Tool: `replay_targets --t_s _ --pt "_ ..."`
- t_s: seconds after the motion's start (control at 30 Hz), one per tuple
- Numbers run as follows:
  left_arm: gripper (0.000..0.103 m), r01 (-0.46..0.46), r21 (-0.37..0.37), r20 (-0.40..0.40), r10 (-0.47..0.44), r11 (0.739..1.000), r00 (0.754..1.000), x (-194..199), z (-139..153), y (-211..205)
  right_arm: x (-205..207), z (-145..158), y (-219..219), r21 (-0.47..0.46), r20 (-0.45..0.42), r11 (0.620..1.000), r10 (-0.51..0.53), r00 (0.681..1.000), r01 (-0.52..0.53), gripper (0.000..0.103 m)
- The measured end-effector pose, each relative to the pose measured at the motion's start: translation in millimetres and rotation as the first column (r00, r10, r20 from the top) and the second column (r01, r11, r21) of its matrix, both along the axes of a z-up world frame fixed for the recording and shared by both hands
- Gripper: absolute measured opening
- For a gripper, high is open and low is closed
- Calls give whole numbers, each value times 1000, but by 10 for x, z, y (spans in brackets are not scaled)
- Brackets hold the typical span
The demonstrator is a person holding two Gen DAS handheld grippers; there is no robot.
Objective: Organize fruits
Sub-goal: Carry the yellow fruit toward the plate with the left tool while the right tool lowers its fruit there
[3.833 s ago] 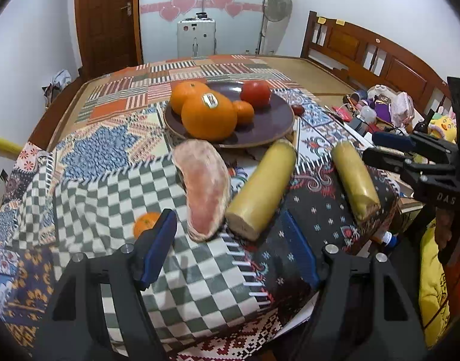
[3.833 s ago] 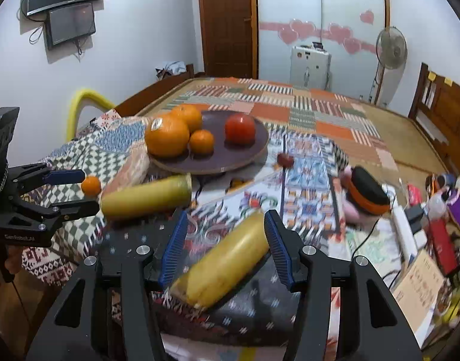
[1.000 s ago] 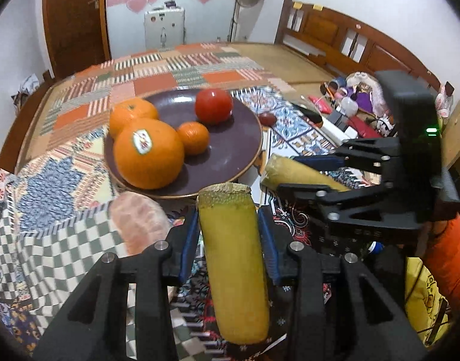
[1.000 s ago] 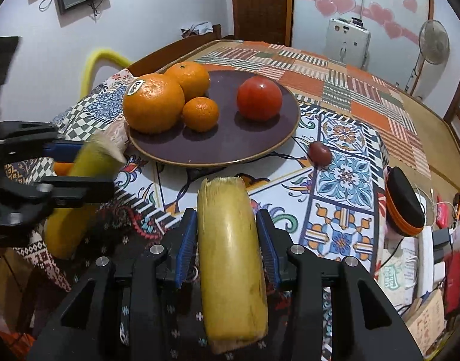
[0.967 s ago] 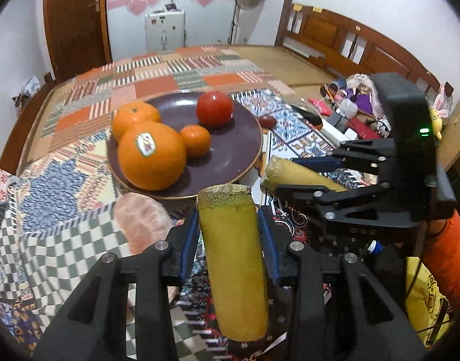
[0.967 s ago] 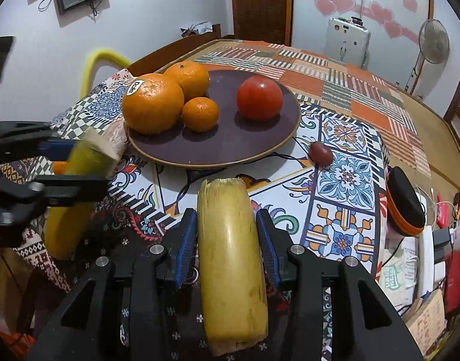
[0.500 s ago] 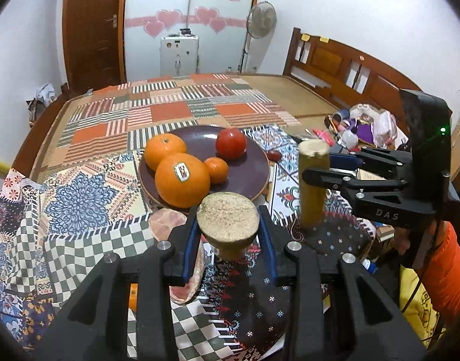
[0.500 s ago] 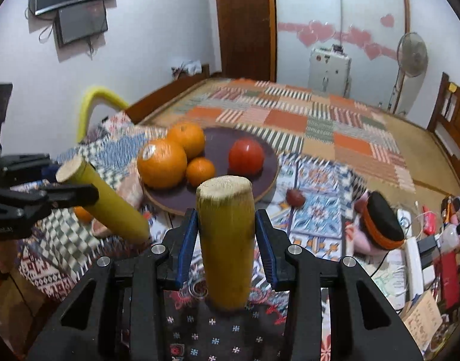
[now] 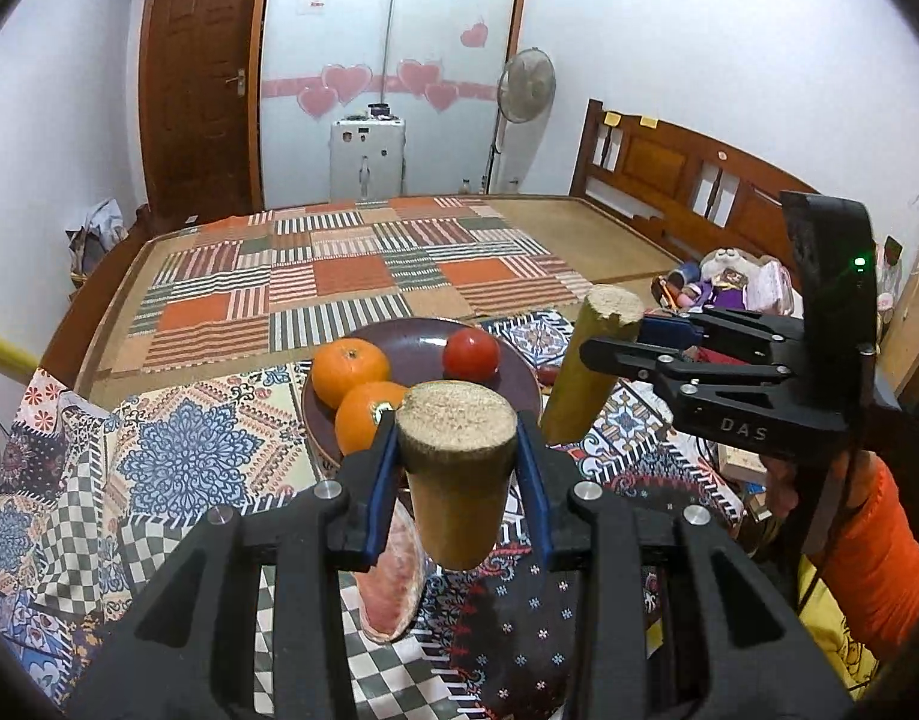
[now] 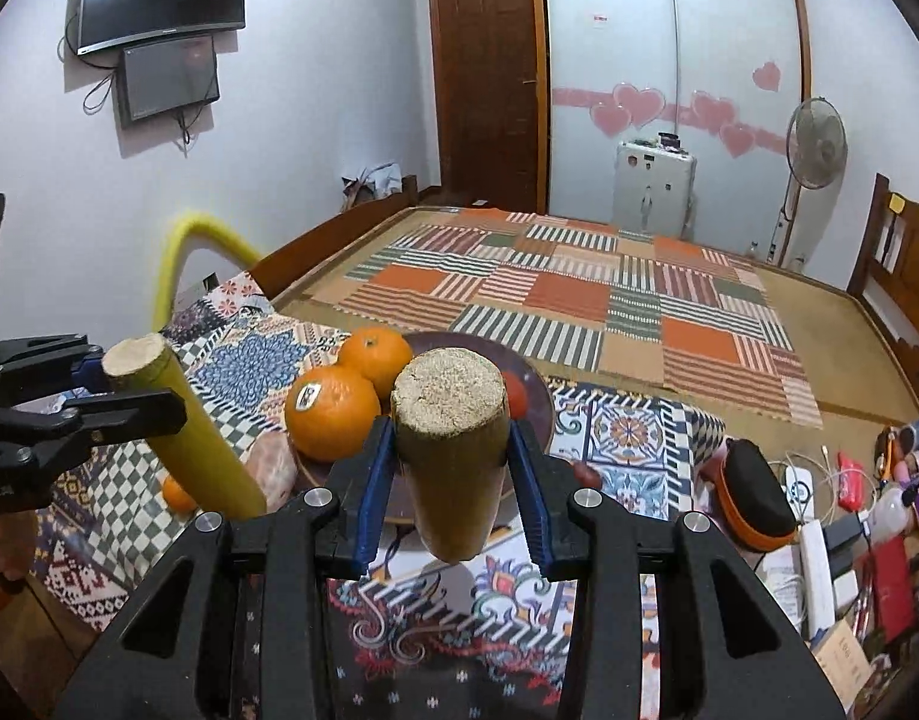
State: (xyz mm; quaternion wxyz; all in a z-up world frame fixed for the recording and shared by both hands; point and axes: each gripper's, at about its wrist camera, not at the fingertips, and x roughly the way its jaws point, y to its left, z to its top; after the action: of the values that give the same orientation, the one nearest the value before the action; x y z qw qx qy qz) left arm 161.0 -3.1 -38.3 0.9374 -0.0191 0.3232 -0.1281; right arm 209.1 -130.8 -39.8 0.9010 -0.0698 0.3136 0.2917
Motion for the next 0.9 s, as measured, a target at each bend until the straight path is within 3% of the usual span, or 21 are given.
replay_targets --t_s 0.9 --pt "36 -36 -38 11 36 999 999 298 -145 327 632 -290 574 -85 3 996 15 1000 -14 35"
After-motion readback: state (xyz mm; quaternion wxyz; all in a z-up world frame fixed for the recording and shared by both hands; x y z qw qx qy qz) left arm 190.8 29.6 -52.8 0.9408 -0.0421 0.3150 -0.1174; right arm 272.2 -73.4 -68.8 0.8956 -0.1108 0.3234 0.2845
